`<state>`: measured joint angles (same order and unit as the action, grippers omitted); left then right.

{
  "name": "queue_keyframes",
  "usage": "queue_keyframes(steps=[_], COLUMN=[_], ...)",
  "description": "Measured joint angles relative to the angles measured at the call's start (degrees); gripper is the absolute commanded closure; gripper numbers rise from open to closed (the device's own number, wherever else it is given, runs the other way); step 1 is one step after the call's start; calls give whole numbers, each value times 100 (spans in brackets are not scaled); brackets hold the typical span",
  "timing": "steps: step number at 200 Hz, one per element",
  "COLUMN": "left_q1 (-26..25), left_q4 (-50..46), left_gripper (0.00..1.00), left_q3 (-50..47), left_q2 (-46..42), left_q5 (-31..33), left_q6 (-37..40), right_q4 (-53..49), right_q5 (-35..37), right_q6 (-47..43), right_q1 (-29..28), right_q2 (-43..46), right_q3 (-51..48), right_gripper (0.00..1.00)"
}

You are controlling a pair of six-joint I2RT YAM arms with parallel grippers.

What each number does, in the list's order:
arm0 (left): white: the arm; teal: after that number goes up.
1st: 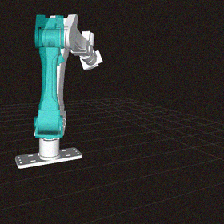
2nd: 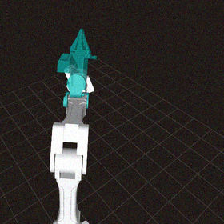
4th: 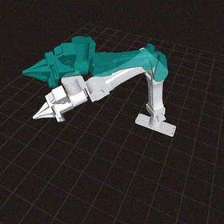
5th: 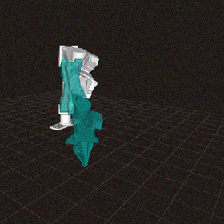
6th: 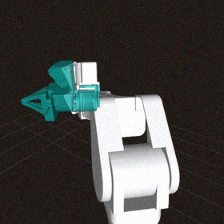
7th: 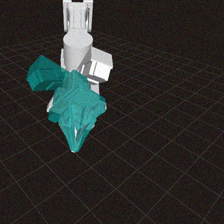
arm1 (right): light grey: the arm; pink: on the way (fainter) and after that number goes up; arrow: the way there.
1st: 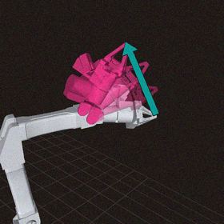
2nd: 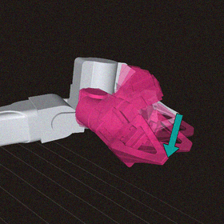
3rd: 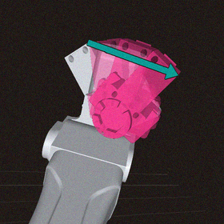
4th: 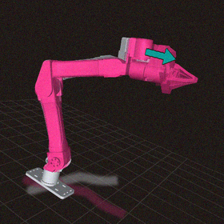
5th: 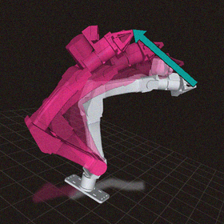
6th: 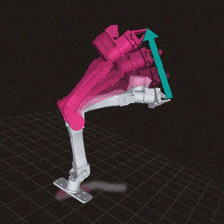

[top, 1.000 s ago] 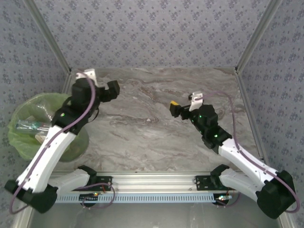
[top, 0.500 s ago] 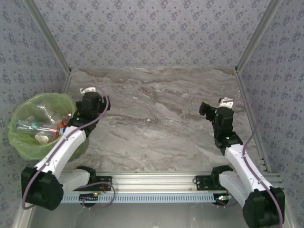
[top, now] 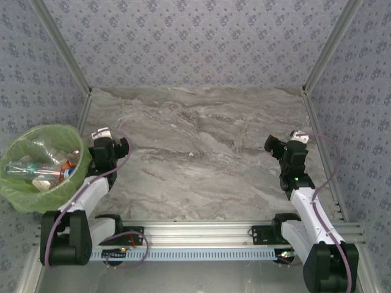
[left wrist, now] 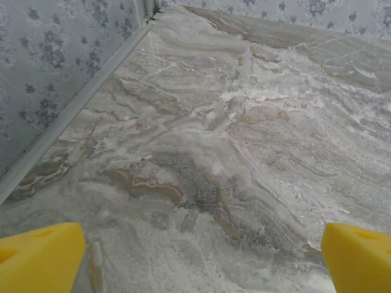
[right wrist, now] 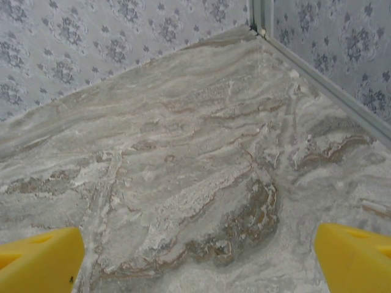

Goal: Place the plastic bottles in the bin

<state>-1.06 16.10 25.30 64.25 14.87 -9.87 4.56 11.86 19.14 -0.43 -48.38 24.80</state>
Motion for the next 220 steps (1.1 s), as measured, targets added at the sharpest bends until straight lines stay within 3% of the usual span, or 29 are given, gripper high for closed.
queue_keyframes(steps=[95,128,160,185,220], left_q1=[22,22,22,22,33], left_q4=[2728,2806,3023,3060,3067], left_gripper=[1,1,1,1,1], left_q3=[-341,-361,-361,-361,-361], left_q2=[2188,2396,2396,2396,2396], left_q5=[-1150,-844,-391,-280,-284], left_q6=[911,863,761,721,715], right_q4=[503,1091,1991,2634,3742], right_q5=[-490,-422,-33,116,269], right_q6=[-485,-787,-1001,-1198,-1620], right_q1=[57,57,92,61,-96], right_q2=[-579,-907,-1781,-2575,-2841], right_q3=[-144,-417,-542,-529,-750], right_gripper=[1,1,1,1,1])
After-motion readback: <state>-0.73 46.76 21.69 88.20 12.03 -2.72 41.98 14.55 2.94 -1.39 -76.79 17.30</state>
